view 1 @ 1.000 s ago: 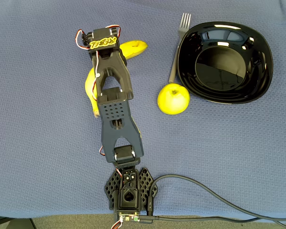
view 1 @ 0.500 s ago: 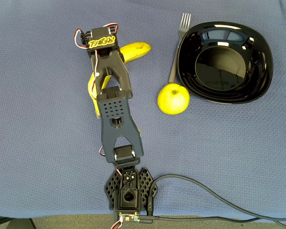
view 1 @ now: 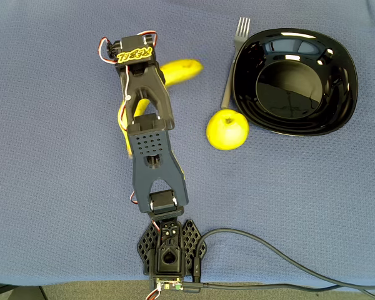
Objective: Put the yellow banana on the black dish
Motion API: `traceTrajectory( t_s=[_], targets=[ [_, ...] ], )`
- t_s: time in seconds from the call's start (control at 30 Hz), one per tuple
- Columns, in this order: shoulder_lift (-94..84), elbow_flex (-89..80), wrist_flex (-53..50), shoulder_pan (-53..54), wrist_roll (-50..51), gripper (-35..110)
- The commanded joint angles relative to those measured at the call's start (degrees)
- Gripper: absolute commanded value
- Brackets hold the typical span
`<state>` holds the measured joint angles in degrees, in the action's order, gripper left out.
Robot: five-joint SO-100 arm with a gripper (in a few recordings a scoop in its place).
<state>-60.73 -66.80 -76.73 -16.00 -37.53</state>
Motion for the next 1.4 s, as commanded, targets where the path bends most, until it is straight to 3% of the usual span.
traceTrajectory(
  t_s=[0.0,0.33,0.67,0.87,1.13,1.37],
  targets=[
    [-9.4,3.3,-2.2,-0.4,1.0,0],
    [-22.3,-1.7,-5.9,-1.7,-0.3,0],
    [-43.7,-21.0,-6.2,0.4,0.4,0],
    [-50.4,-25.1,-4.6,6.3,9.0,0],
    [-51.9,-26.5,3.9,12.3,15.5,0],
    [-42.8,-21.3,9.2,20.2,15.6,0]
  ],
)
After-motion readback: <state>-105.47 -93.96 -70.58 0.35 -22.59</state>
